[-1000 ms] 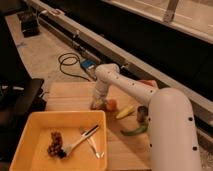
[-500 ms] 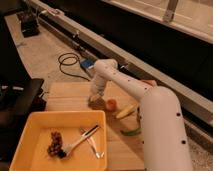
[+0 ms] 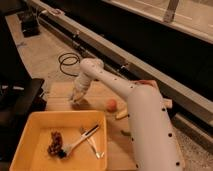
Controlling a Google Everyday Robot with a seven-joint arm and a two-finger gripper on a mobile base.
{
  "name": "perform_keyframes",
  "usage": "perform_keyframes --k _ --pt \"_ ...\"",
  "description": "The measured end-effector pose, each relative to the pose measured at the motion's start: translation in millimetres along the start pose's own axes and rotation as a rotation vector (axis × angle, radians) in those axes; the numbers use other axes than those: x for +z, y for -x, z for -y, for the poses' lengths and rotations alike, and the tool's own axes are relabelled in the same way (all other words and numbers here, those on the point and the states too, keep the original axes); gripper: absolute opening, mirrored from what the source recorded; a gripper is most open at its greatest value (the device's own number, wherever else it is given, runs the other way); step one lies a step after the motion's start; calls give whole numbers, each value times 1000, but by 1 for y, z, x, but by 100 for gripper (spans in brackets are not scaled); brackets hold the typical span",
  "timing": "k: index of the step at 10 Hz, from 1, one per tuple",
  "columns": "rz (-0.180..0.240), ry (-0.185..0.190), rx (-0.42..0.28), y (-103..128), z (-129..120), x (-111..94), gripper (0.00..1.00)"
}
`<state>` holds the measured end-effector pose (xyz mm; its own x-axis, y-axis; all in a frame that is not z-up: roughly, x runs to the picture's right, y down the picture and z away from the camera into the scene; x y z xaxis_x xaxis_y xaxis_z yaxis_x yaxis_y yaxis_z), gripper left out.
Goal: Wipe table surface with towel
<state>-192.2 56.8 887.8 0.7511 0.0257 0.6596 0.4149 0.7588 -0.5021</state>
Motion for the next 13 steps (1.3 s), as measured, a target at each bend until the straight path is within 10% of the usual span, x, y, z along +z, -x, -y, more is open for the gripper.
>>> perform_keyframes --k 4,9,13 --pt "3 49 65 -2 -21 18 0" --pt "-84 68 233 -104 -59 -14 0" --pt "-151 52 237 -152 -46 -43 0"
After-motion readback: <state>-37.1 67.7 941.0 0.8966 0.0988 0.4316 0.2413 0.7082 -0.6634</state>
